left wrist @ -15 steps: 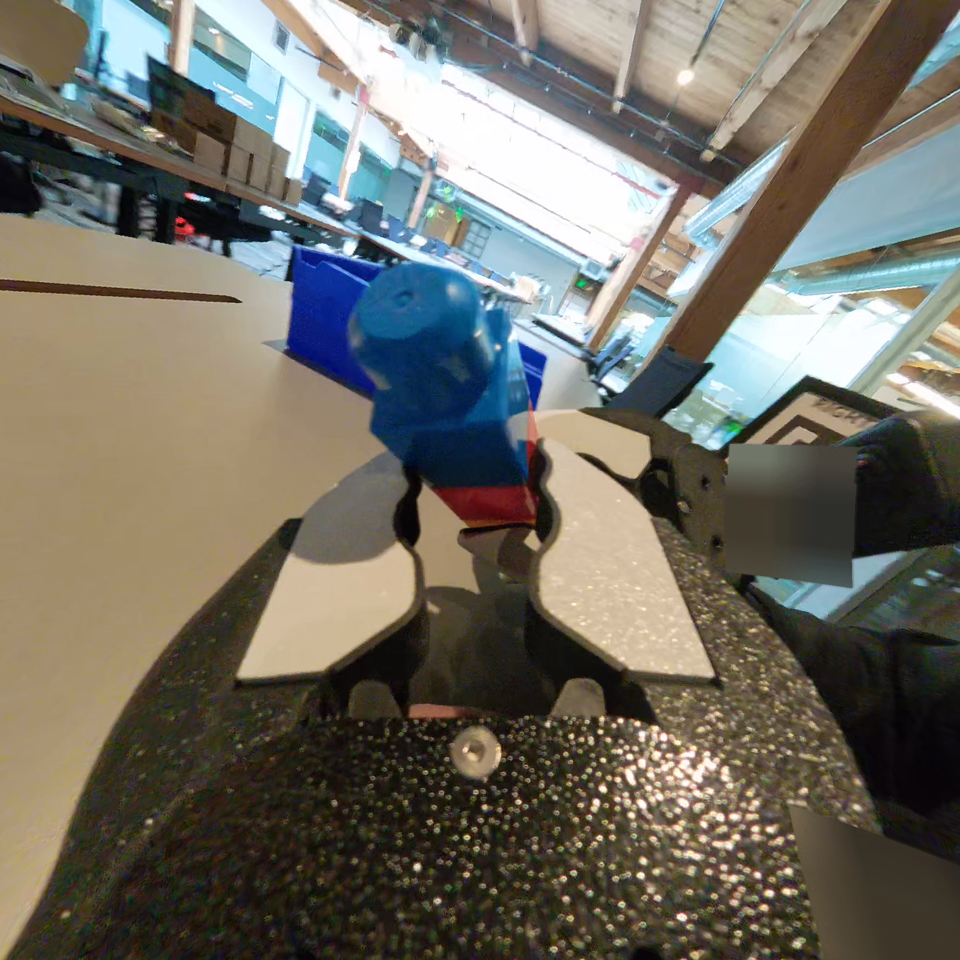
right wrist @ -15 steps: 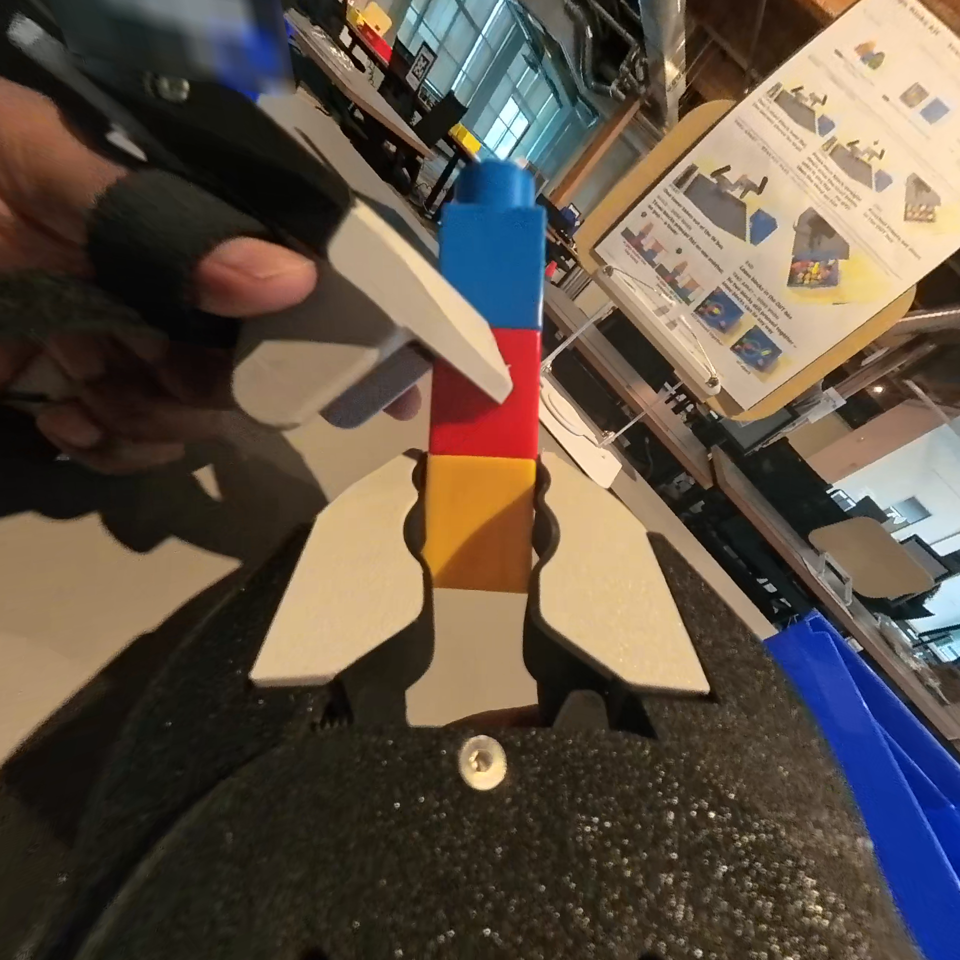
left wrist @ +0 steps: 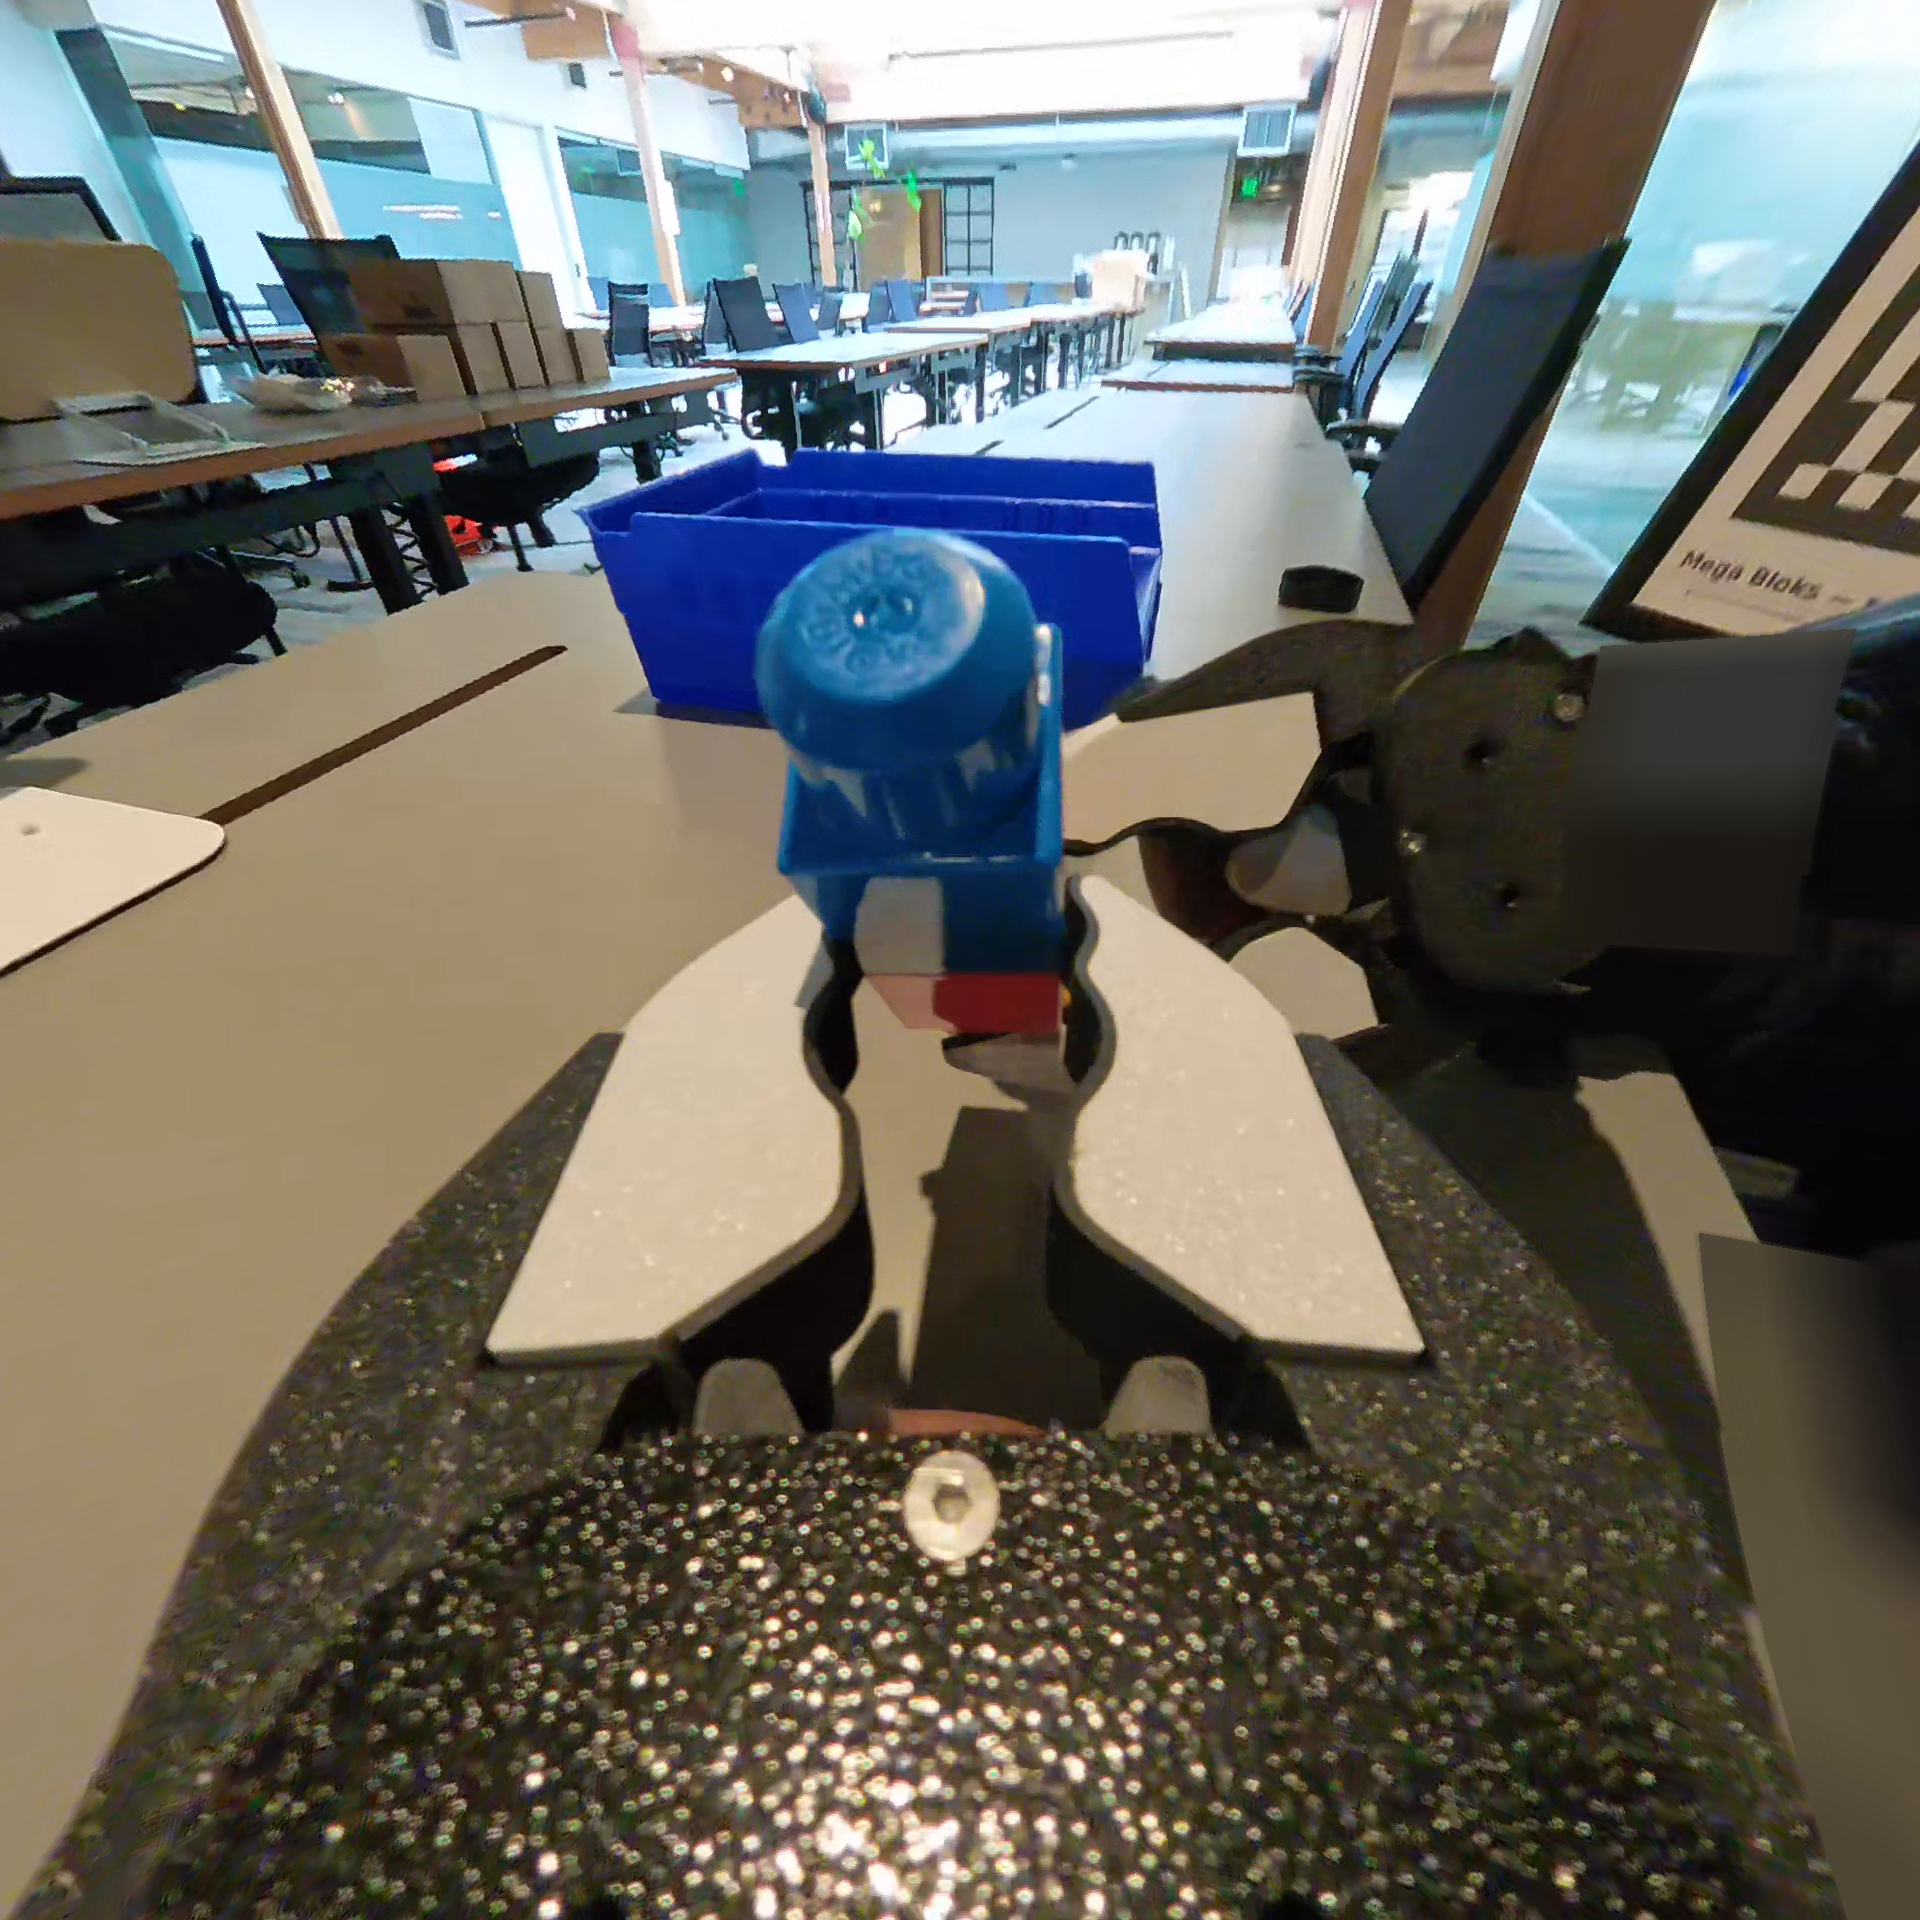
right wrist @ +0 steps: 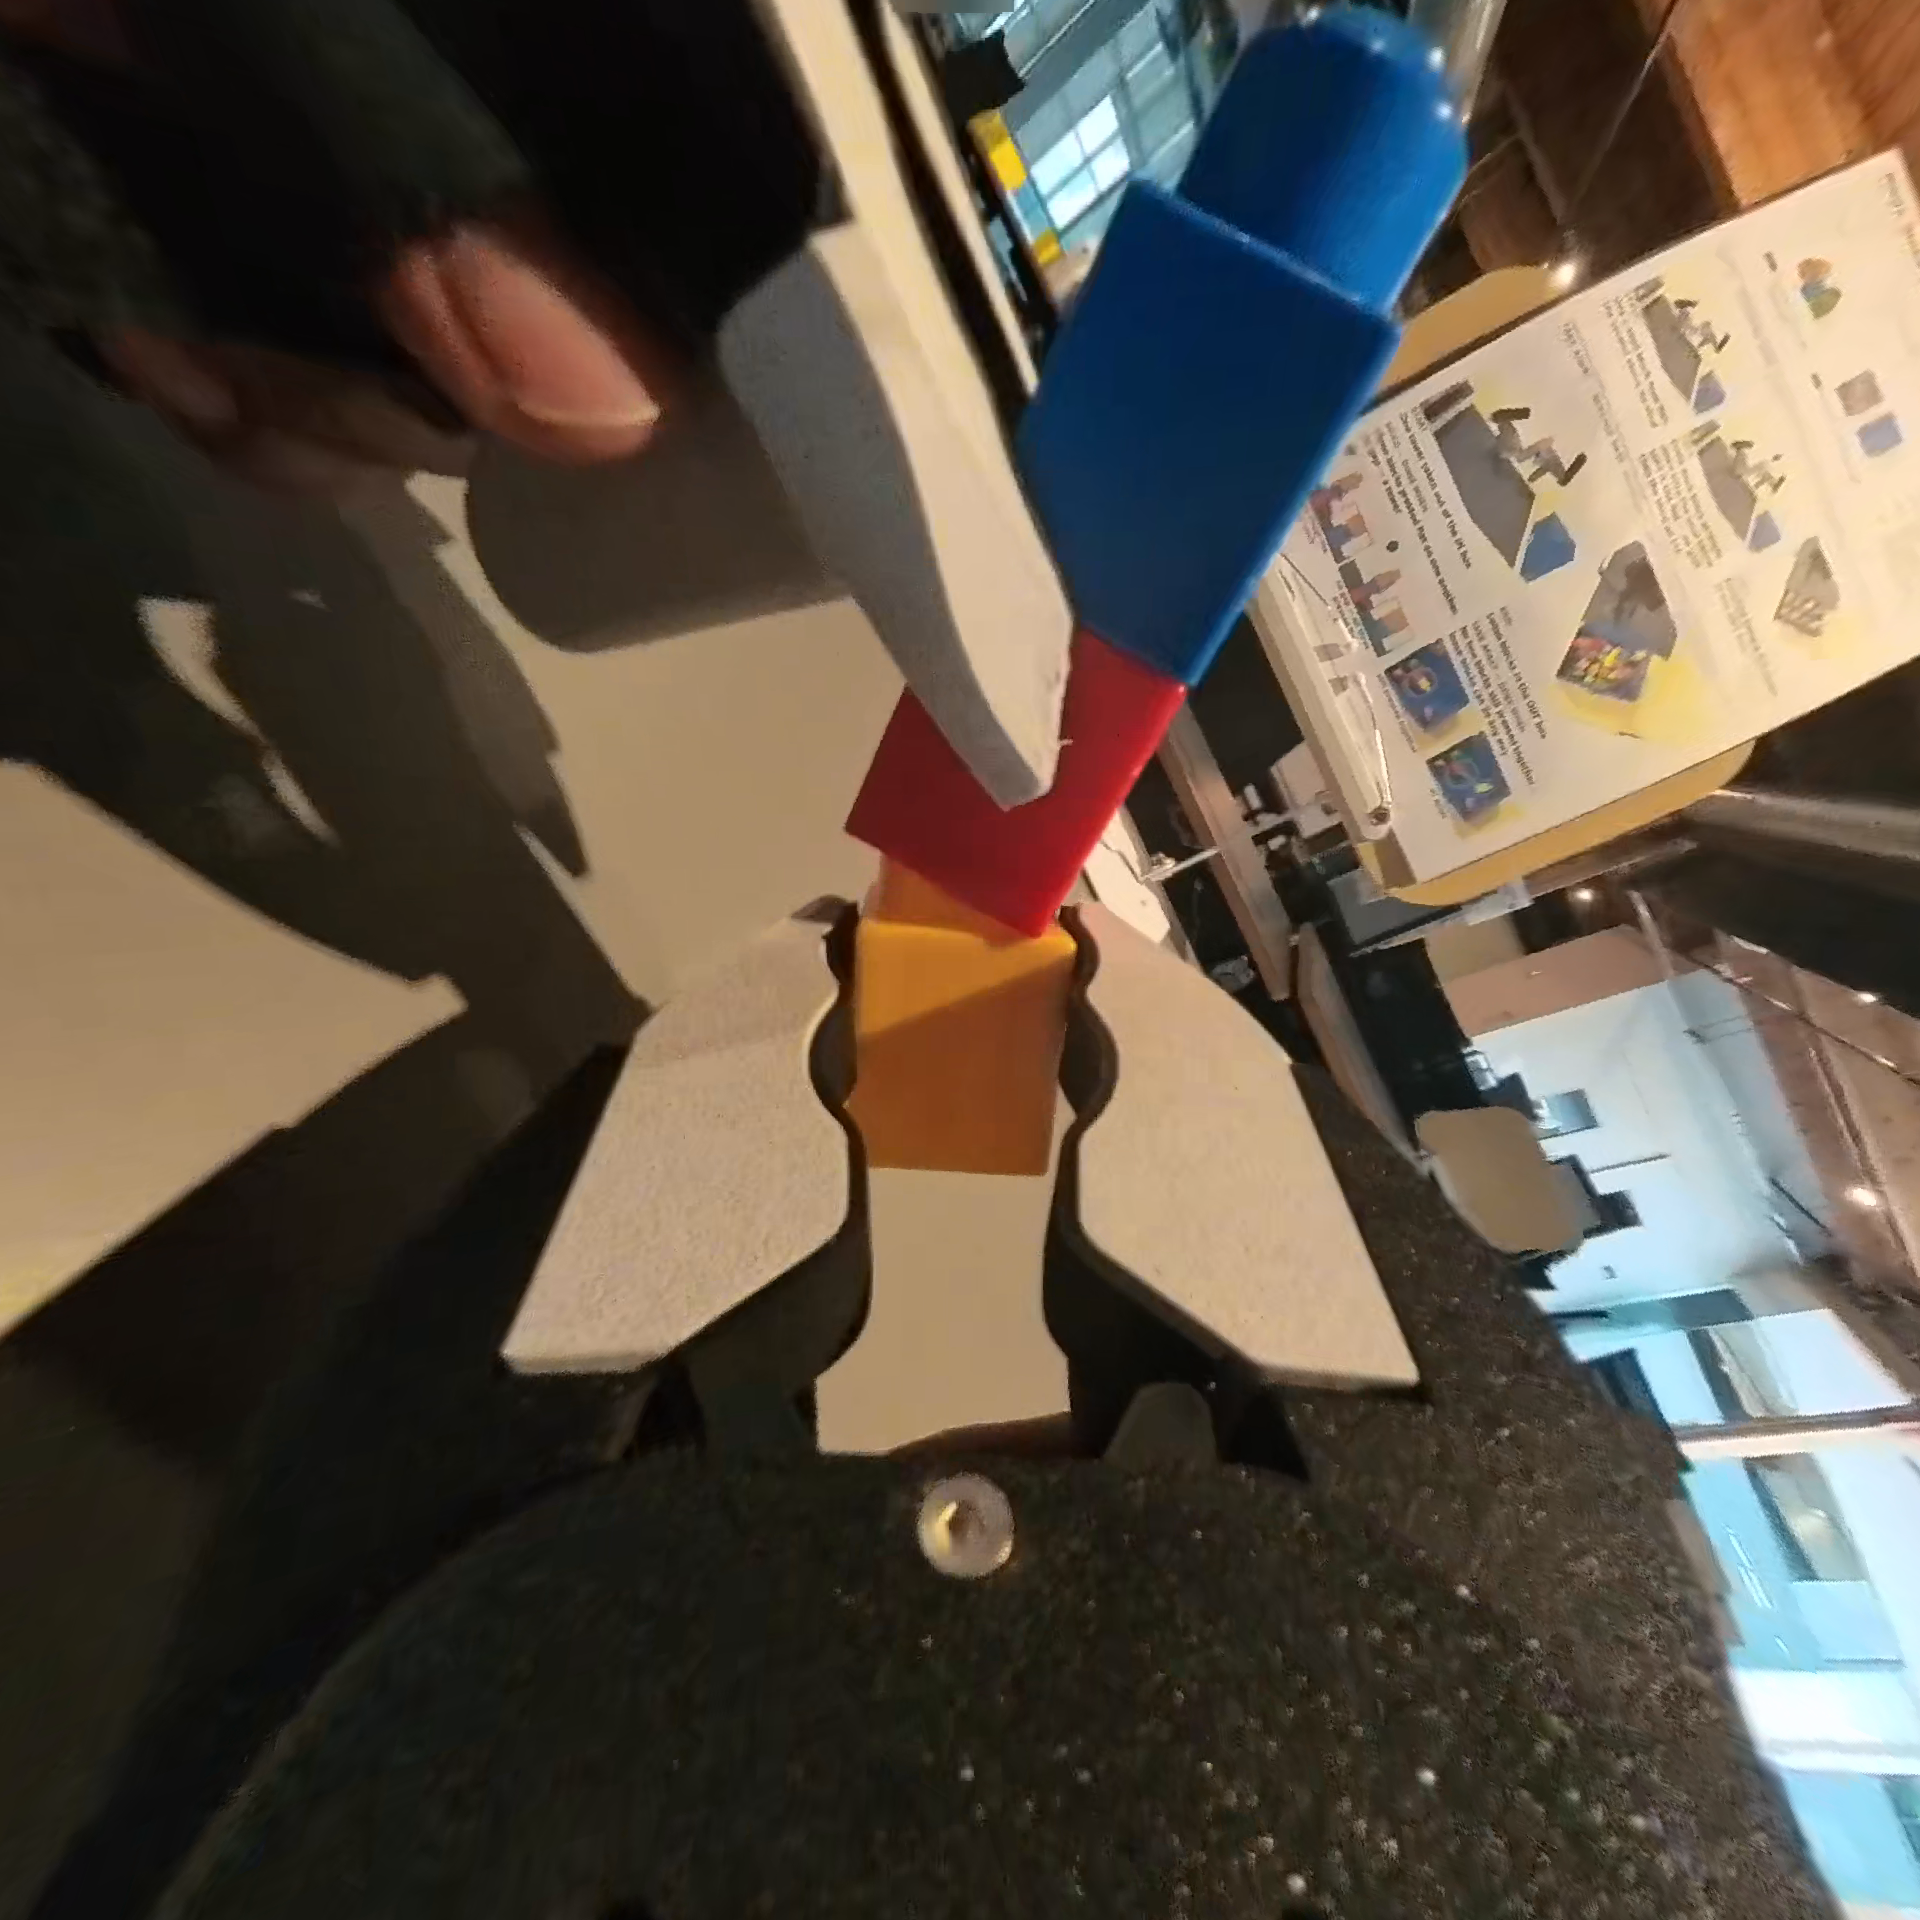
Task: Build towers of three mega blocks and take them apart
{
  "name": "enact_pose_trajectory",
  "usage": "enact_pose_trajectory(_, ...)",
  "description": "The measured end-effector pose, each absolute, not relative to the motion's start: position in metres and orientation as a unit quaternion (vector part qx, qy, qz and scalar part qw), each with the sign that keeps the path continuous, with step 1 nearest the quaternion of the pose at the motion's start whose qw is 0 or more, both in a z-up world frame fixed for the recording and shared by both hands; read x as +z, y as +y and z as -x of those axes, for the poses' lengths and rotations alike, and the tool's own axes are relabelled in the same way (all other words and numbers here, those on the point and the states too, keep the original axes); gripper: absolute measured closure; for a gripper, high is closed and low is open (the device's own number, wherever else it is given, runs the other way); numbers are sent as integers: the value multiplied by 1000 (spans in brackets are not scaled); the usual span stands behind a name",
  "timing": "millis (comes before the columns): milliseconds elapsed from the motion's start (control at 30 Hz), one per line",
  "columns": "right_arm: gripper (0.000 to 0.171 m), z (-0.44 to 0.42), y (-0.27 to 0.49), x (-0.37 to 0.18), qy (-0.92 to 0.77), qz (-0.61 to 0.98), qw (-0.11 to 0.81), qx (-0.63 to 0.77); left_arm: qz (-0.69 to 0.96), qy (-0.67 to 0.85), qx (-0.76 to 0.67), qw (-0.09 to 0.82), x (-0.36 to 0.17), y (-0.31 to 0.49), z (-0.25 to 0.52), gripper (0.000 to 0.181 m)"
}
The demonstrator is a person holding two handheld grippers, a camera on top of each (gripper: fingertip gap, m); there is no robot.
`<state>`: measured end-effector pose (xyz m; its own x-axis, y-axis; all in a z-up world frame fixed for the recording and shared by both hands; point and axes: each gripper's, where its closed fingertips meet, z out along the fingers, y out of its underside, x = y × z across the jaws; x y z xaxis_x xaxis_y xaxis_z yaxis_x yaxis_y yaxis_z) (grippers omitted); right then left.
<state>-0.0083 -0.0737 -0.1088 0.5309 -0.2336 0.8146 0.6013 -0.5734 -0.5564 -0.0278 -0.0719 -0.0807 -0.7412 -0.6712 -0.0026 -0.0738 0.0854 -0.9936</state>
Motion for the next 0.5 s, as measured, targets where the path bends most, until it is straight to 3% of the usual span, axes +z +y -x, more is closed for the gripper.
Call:
enact_pose_trajectory(267, 134, -15, -92, -98, -40, 753, 456, -473, 311, 628, -658, 277, -58, -43, 19, 145)
enact_pose_trajectory(500, 134, -71, -181, -13, 146, 634, 556, -517, 349, 629, -633, 285, -68, -28, 11, 145)
